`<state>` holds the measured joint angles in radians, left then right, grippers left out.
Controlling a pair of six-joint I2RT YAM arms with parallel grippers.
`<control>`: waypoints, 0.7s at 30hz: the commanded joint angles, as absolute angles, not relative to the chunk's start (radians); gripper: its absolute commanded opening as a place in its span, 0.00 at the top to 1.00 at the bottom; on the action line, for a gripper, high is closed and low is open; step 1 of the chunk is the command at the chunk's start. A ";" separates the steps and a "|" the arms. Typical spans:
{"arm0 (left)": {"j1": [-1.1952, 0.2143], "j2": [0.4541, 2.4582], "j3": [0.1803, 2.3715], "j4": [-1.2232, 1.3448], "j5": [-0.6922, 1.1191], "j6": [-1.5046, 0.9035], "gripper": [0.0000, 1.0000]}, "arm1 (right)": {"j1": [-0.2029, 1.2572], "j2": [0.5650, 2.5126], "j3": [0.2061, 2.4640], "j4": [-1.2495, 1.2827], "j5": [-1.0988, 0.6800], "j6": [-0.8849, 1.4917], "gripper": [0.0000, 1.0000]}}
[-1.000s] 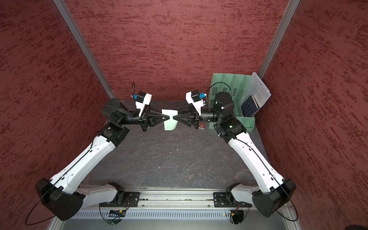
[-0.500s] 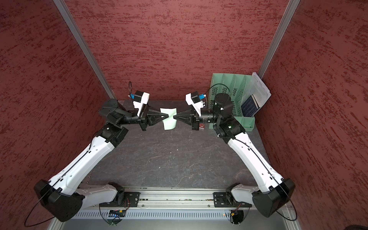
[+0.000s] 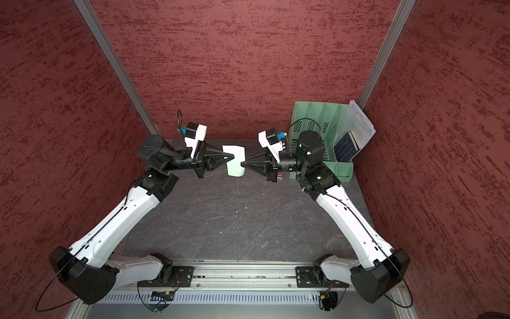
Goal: Fold the square paper along the opposite sides
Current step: Smooth out the paper.
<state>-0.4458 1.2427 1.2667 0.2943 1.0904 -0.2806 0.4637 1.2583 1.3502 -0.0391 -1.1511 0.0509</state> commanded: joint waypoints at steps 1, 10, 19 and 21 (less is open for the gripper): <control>-0.439 1.249 1.301 0.342 1.072 -0.297 1.00 | 0.467 1.243 1.335 -0.029 -1.177 0.060 0.86; -0.438 1.246 1.302 0.350 1.071 -0.307 1.00 | 0.467 1.241 1.330 -0.026 -1.177 0.061 1.00; -0.439 1.246 1.314 0.352 1.070 -0.302 1.00 | 0.469 1.236 1.304 -0.009 -1.172 0.072 0.85; -0.439 1.246 1.315 0.349 1.069 -0.301 1.00 | 0.470 1.237 1.302 -0.009 -1.171 0.072 0.99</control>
